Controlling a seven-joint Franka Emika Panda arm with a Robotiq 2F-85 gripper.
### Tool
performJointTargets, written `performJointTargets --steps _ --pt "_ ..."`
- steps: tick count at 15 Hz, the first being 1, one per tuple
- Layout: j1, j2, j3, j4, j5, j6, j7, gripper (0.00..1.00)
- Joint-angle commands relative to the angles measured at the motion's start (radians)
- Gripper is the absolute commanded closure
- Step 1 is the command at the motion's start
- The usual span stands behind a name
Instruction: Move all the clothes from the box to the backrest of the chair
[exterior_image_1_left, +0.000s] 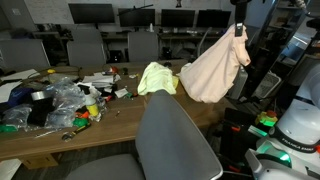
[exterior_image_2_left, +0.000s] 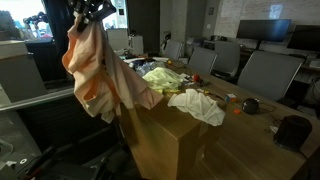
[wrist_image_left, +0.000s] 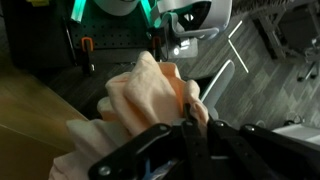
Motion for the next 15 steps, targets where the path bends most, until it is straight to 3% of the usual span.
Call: performJointTargets --steps 1,8,15 --pt "0.054 -0.040 0.011 0.033 -0.075 -0.099 -0.114 0.98" --pt "0.162 -0.131 0.023 0.012 -0.253 -0.142 -0.348 0.98" --pt "0.265 -0.085 0.128 0.013 -0.290 -0.114 -0.340 0.98"
